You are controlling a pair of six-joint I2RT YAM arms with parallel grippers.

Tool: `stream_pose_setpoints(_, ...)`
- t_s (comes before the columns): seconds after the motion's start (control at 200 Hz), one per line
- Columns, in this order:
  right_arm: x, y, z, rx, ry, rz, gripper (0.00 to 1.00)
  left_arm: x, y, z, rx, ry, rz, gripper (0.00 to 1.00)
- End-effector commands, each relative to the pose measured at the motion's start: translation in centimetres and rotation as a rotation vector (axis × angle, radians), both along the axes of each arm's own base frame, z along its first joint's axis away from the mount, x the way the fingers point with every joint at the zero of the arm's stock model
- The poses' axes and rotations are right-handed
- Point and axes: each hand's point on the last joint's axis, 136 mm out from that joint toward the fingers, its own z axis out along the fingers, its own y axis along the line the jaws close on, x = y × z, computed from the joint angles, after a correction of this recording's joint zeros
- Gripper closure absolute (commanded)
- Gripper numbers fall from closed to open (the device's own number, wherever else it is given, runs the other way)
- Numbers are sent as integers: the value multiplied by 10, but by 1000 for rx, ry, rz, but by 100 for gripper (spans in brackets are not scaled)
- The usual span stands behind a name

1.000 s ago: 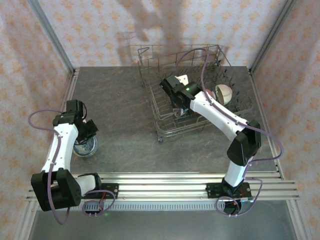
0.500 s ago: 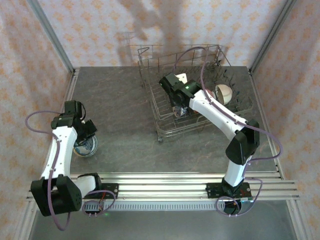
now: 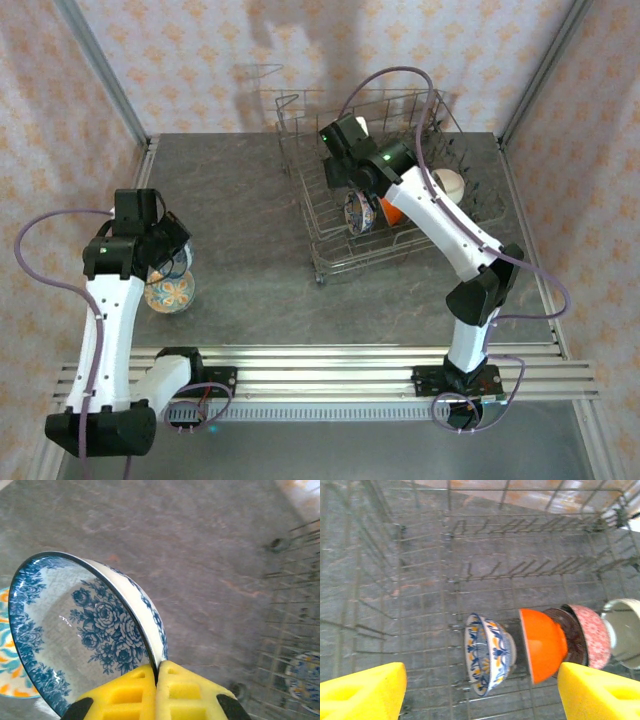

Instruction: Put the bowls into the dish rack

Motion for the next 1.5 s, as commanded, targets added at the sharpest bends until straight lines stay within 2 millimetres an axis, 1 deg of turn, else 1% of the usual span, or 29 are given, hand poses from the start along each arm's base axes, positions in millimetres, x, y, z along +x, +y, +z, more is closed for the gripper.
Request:
stream_pose_setpoints(0.0, -17, 50, 12, 74, -13, 192, 22, 23, -4, 44, -49, -182, 98, 100)
stream_pose_setpoints(0.095, -37, 92, 20, 125, -32, 335, 23, 41, -18, 58, -95, -254, 116, 100)
stream_pose_setpoints(0.18, -51, 122, 22, 178, -30, 420, 24, 54, -30, 71, -114, -303, 127, 100)
stream_pose_setpoints(0.325, -72, 157, 19, 270, -14, 501, 26, 73, -47, 85, -150, -352, 135, 100)
stream_pose_setpoints(0.415, -84, 178, 18, 324, -26, 543, 28, 83, -56, 87, -185, -363, 136, 100)
stream_pose_setpoints(0.485, -90, 192, 13, 337, -54, 559, 31, 90, -61, 88, -219, -373, 138, 100)
stream_pose_setpoints(0.706, -92, 213, 1, 373, -136, 539, 35, 99, -67, 100, -261, -398, 135, 100)
stream_pose_setpoints(0.806, -92, 222, 1, 386, -184, 533, 35, 101, -70, 101, -272, -398, 130, 100)
stream_pose_setpoints(0.871, -87, 227, -3, 387, -203, 524, 36, 101, -71, 101, -280, -397, 129, 100)
stream_pose_setpoints(1.006, -68, 228, -11, 380, -250, 422, 38, 101, -73, 100, -287, -394, 126, 100)
stream_pose_setpoints(1.046, -65, 232, -14, 378, -258, 421, 39, 100, -74, 100, -291, -391, 126, 100)
stream_pose_setpoints(1.171, -53, 237, -25, 359, -269, 369, 42, 99, -76, 102, -303, -396, 122, 100)
stream_pose_setpoints(1.226, -50, 240, -28, 366, -276, 356, 45, 99, -77, 102, -304, -394, 121, 100)
stream_pose_setpoints(1.326, -43, 236, -28, 382, -311, 303, 53, 98, -78, 102, -302, -389, 121, 100)
stream_pose_setpoints(1.431, -40, 229, -21, 411, -357, 267, 61, 96, -78, 98, -302, -378, 120, 100)
stream_pose_setpoints(1.491, -39, 226, -18, 423, -380, 251, 64, 96, -78, 95, -303, -372, 122, 100)
